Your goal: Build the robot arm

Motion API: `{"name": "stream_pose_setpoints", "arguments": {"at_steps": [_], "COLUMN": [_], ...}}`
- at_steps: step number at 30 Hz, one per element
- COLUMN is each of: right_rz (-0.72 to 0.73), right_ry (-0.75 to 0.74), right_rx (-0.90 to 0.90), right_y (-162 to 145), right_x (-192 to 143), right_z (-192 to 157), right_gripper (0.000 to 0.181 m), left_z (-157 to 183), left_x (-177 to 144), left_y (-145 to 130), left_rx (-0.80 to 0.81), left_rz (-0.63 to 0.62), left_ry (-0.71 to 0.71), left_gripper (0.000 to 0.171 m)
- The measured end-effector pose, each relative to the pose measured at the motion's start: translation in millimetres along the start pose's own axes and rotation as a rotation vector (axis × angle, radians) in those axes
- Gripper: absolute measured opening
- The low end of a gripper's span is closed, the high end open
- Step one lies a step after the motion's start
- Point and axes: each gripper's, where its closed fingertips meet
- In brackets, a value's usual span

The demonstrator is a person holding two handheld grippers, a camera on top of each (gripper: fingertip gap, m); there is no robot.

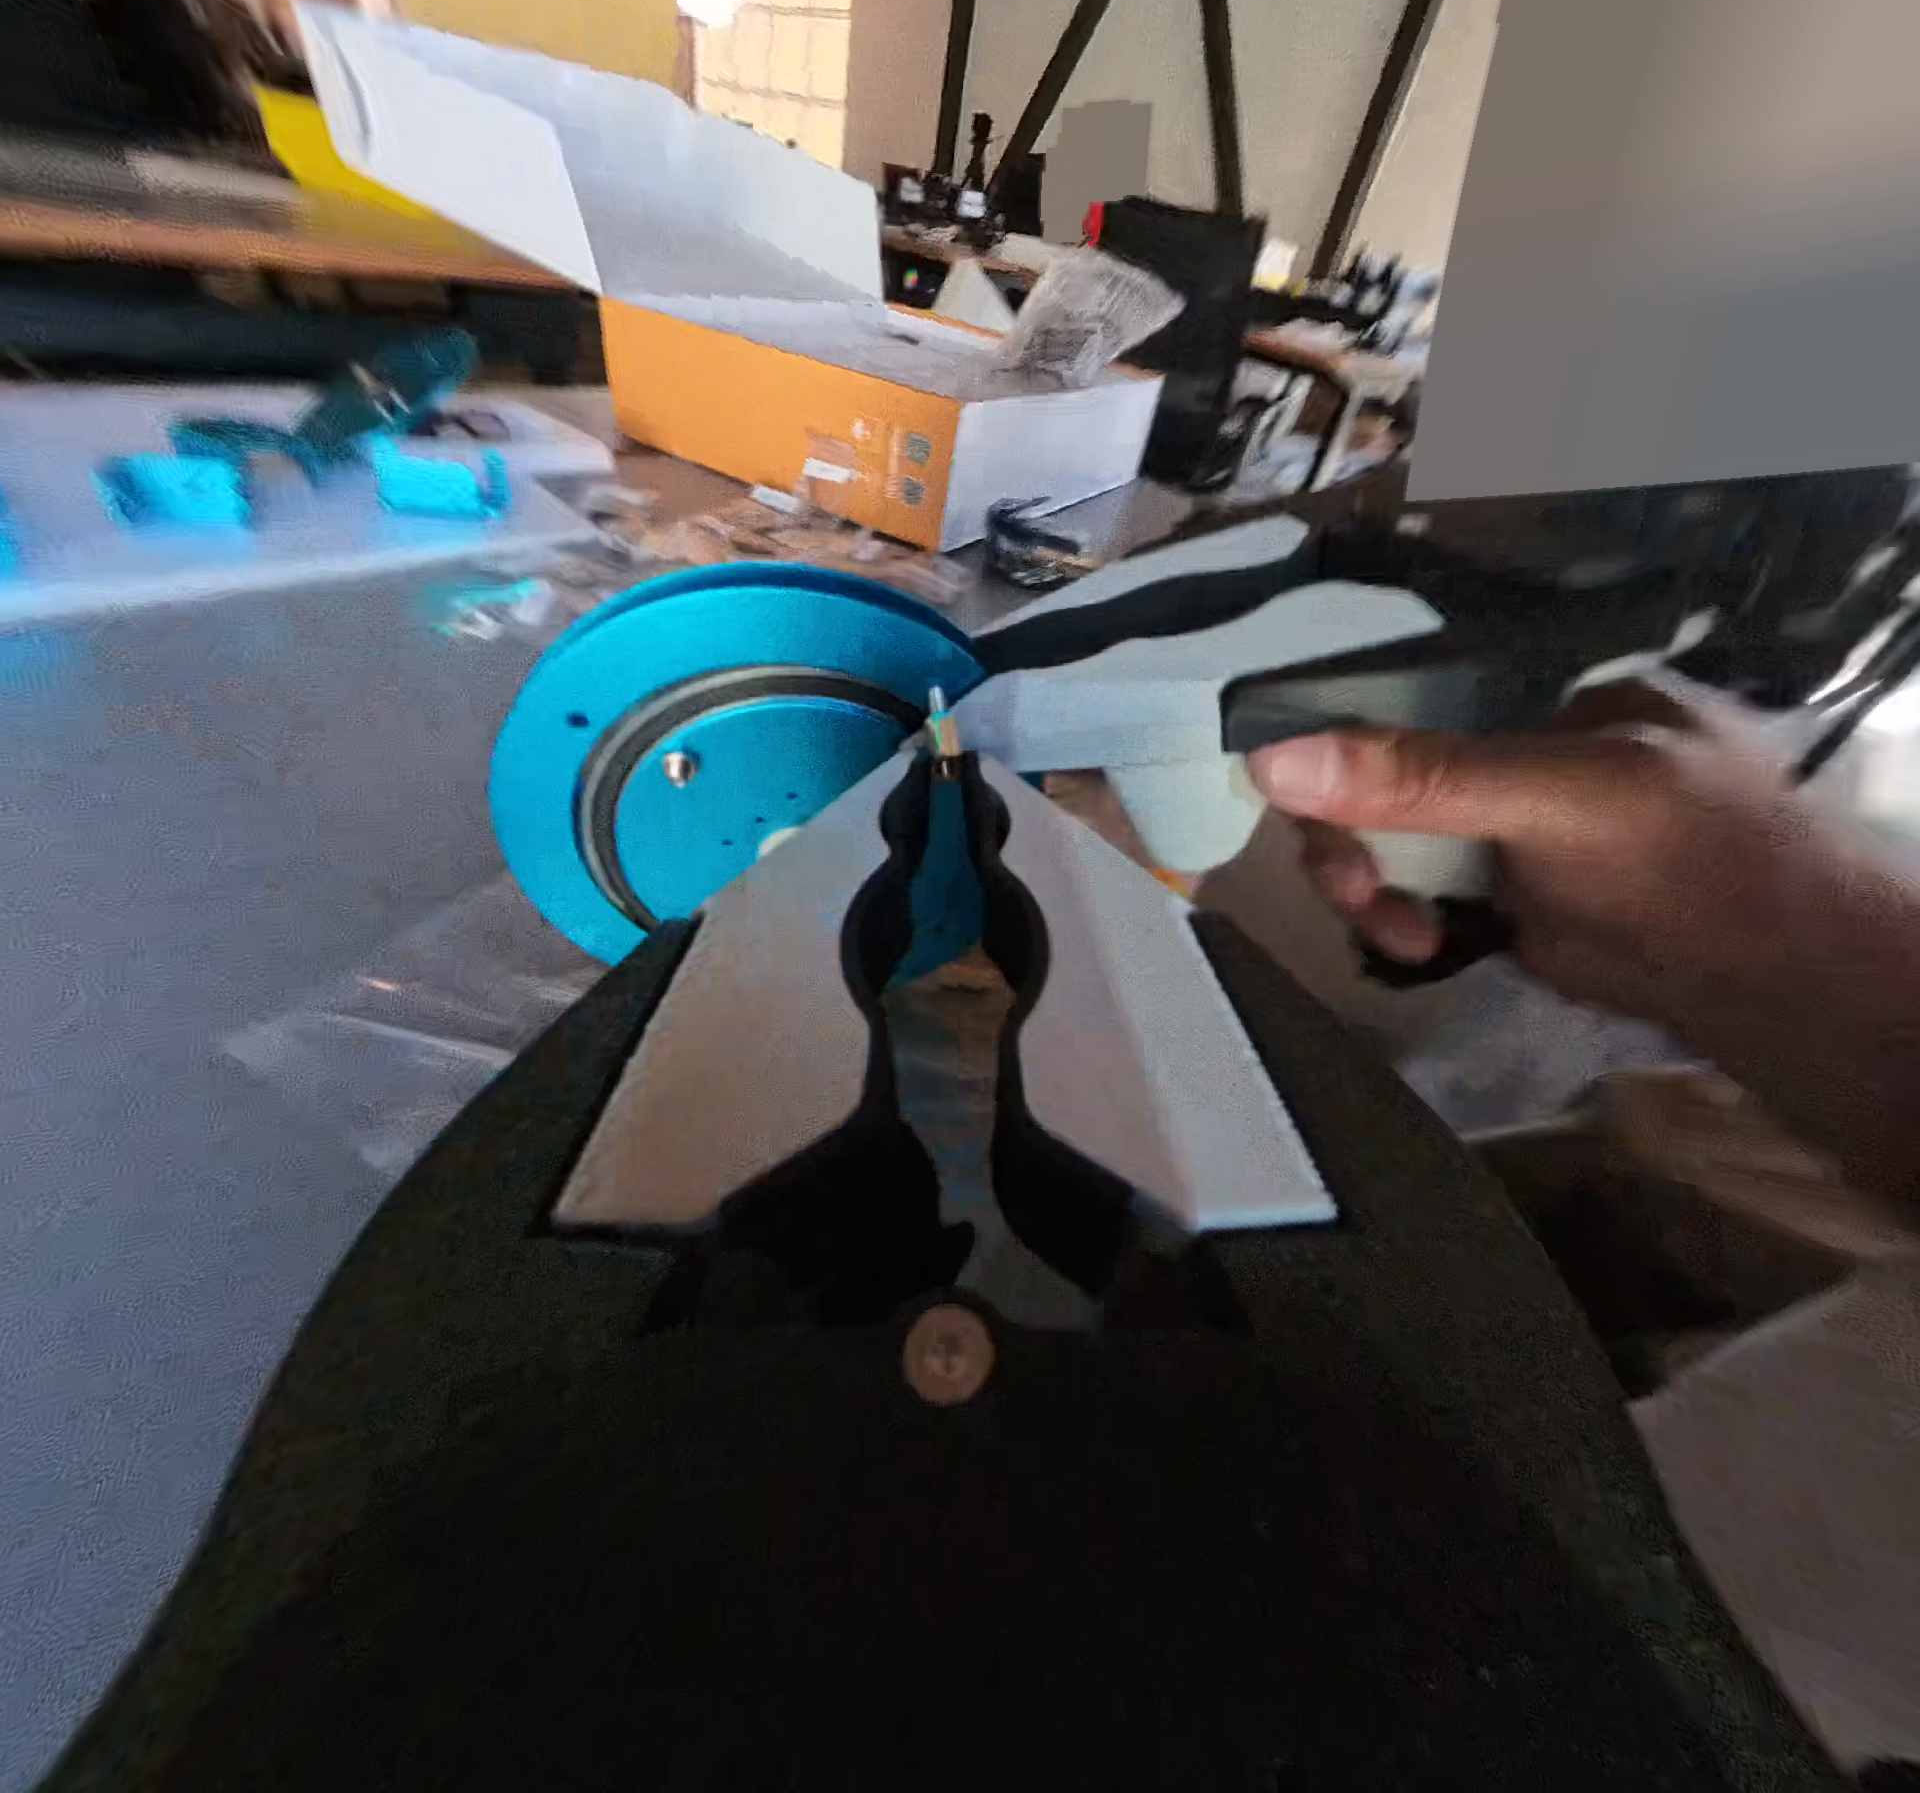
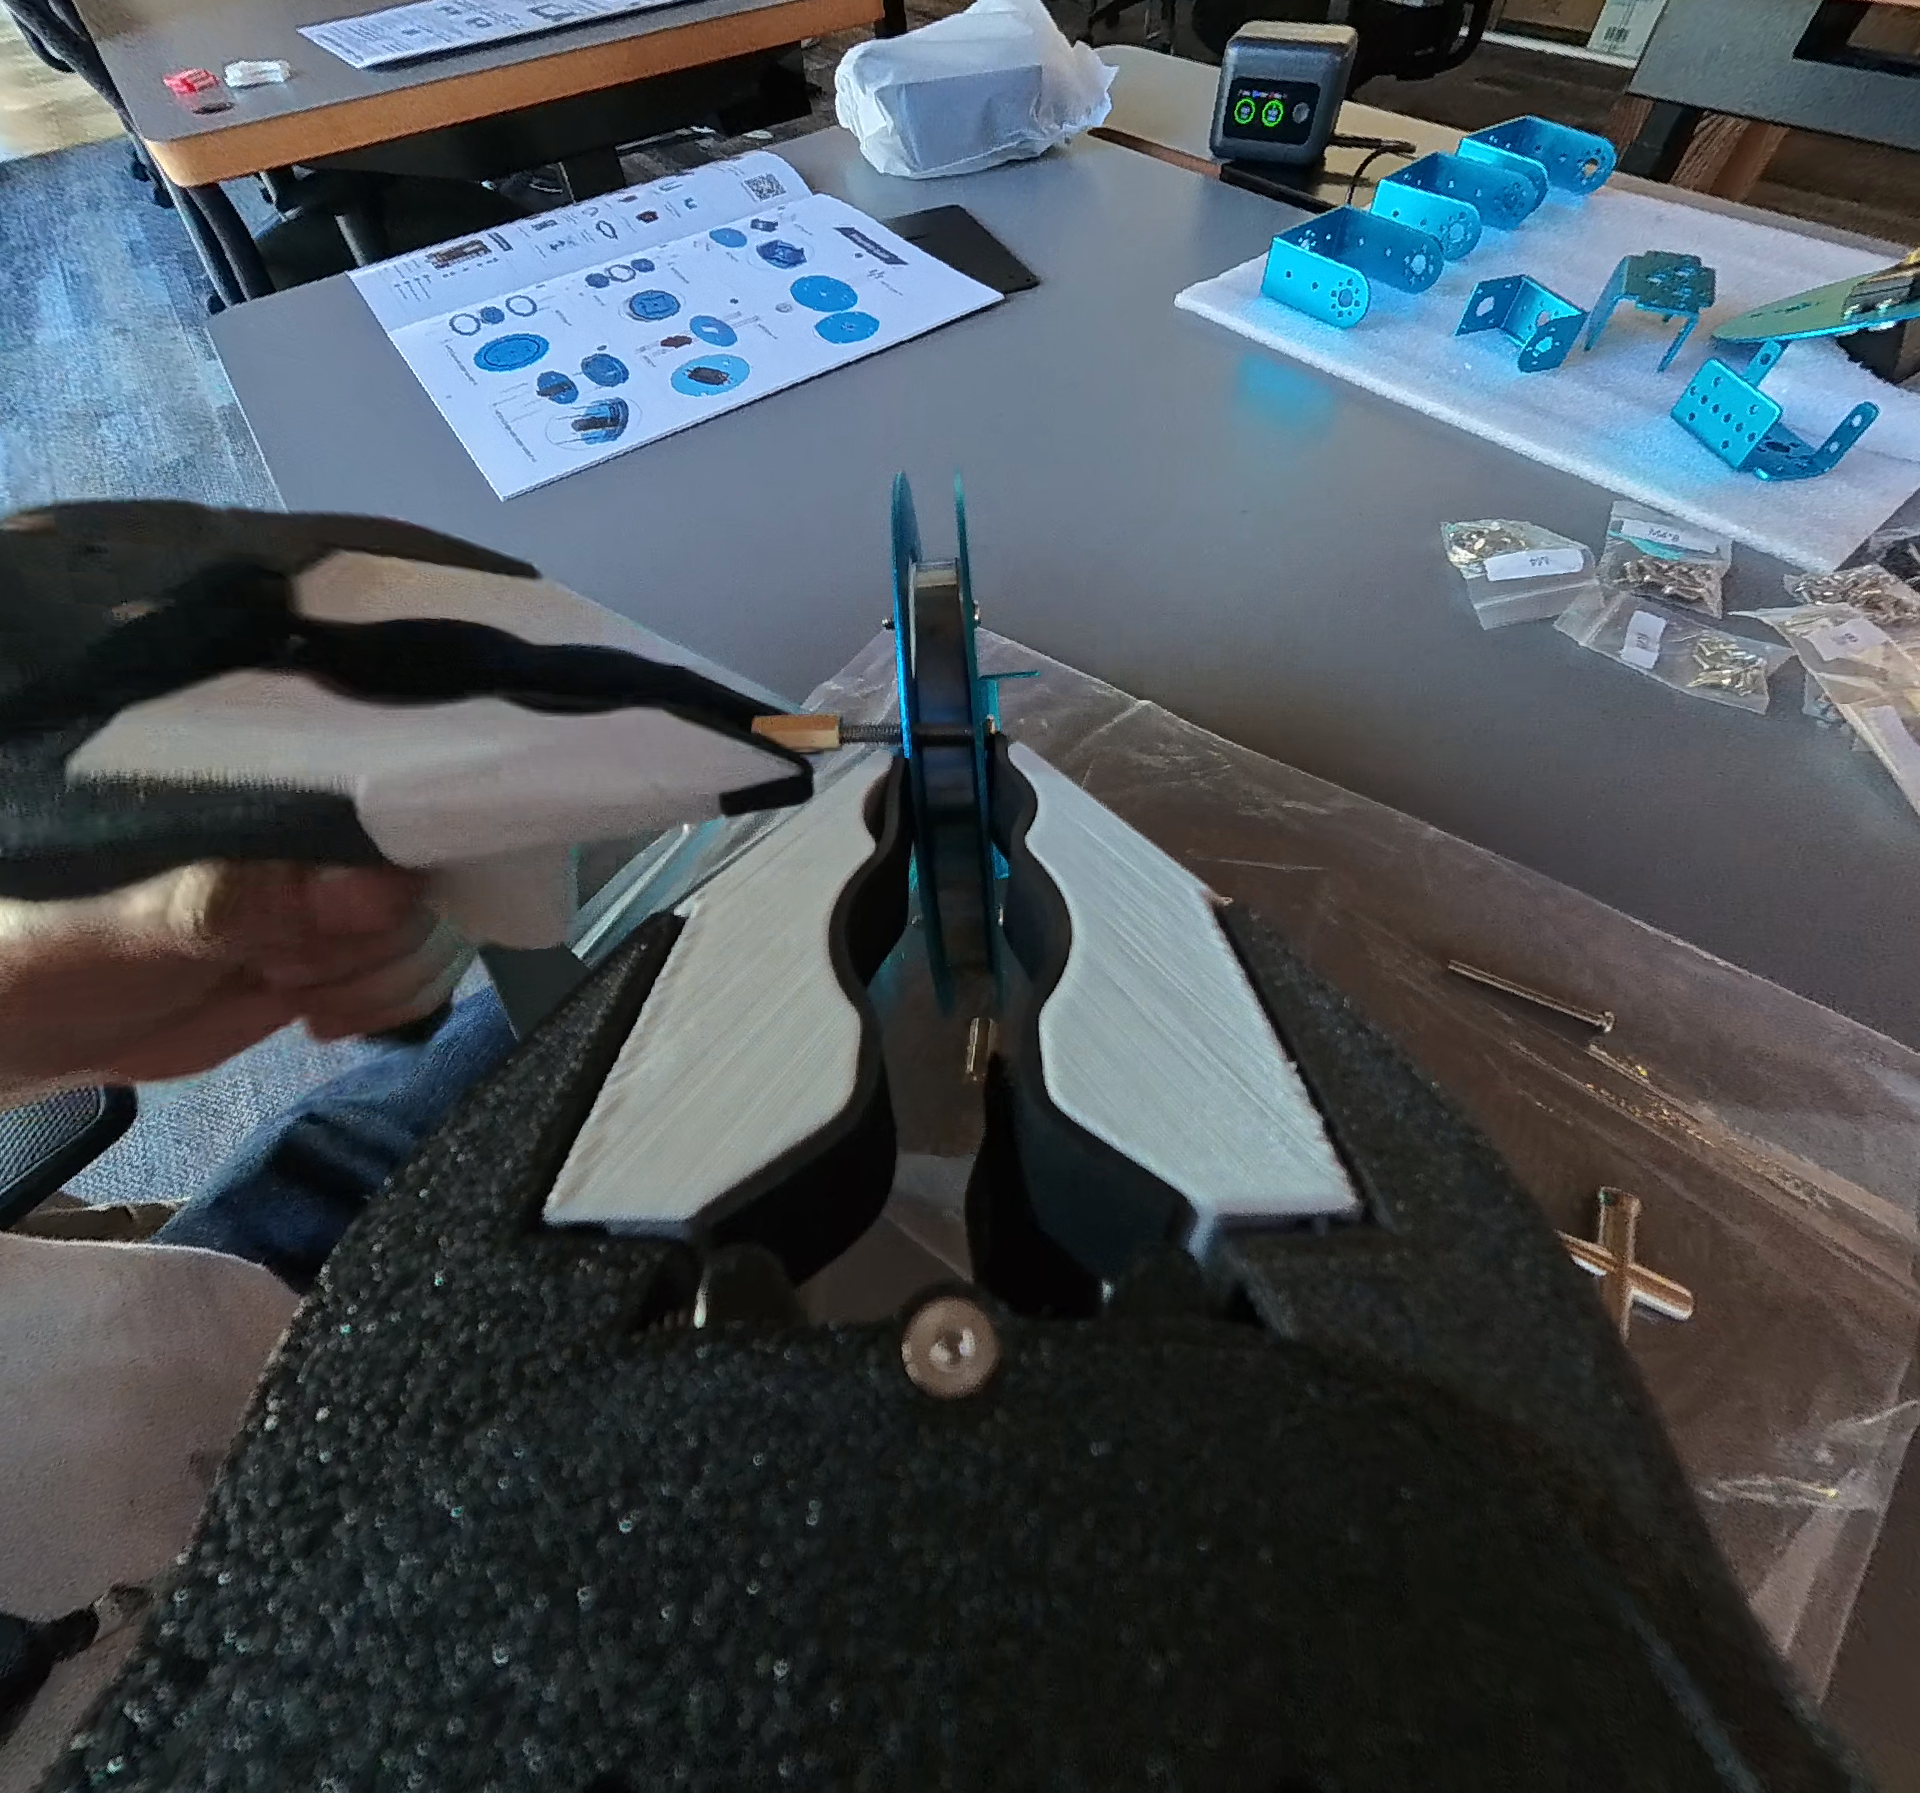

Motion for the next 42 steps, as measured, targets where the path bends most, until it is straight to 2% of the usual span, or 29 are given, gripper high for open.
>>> {"name": "stream_pose_setpoints", "arguments": {"at_steps": [4,5,6,7,10,12,14,16,19,22,25,28,30,31,33,37,41,42], "right_rz": [-0.003,-0.006,-0.006,-0.004,-0.003,0.01,0.037,0.067,0.109,0.124,0.119,0.104,0.096,0.092,0.09,0.082,0.084,0.086], "right_ry": [-0.001,-0.001,0.0,0.004,0.014,0.018,0.004,0.017,0.009,0.002,0.0,-0.017,-0.022,-0.028,-0.045,-0.046,-0.047,-0.05], "right_rx": [0.005,0.004,0.008,0.009,0.002,0.001,-0.013,-0.029,-0.097,-0.115,-0.088,-0.103,-0.124,-0.139,-0.151,-0.125,-0.114,-0.111], "right_y": [-0.6,-1.1,-1.4,-1.6,-1.1,0.3,3.0,6.1,9.9,10.4,10.5,11.0,11.2,11.4,11.9,12.7,13.1,13.3], "right_x": [-0.4,-0.6,-0.8,-1.1,-1.5,-0.9,-0.2,0.4,-1.1,-2.6,-2.1,-0.4,0.8,1.4,2.5,3.7,3.7,3.9], "right_z": [1.1,1.7,2.4,2.3,0.5,0.8,2.1,-2.8,-3.9,-3.1,-2.1,-4.3,-8.4,-10.1,-10.9,-8.4,-7.2,-7.1], "right_gripper": [0.013,0.013,0.013,0.013,0.014,0.016,0.022,0.014,0.015,0.013,0.013,0.013,0.014,0.014,0.014,0.013,0.013,0.013], "left_z": [-7.0,-7.7,-8.2,-7.3,-4.2,-4.1,-4.4,-4.3,-4.7,-2.9,-1.7,-1.7,-1.8,-3.5,-6.3,-10.9,-11.8,-11.3], "left_x": [0.9,1.4,1.9,2.0,0.5,-0.5,-1.5,-2.7,-4.4,-3.6,-2.9,-6.1,-7.5,-7.1,-6.0,-10.2,-7.8,-6.3], "left_y": [-1.8,-1.2,-1.1,-0.9,0.7,1.2,2.7,5.0,5.1,3.3,4.6,13.8,19.8,19.6,16.0,20.6,9.2,6.5], "left_rx": [1.072,1.273,1.341,1.273,0.932,0.791,0.695,0.65,0.615,0.471,0.2,-0.129,-0.279,-0.28,-0.156,-0.045,-0.005,0.006], "left_rz": [-0.103,-0.108,-0.106,-0.099,-0.093,-0.083,-0.075,-0.065,-0.068,-0.075,-0.072,-0.006,0.034,0.038,0.015,0.003,-0.064,-0.079], "left_ry": [0.246,0.291,0.301,0.272,0.152,0.112,0.083,0.056,0.018,-0.023,-0.074,-0.137,-0.186,-0.181,-0.129,-0.076,-0.094,-0.097], "left_gripper": [0.004,0.004,0.004,0.005,0.004,0.004,0.004,0.004,0.004,0.005,0.006,0.008,0.0,0.0,0.0,0.018,0.016,0.011]}}
Point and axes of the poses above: each gripper's, where its closed fingertips meet, x out along the fingers, y out of its top, z = x × y across the jaws, and after that the axes turned 3 degrees about z, right-handed
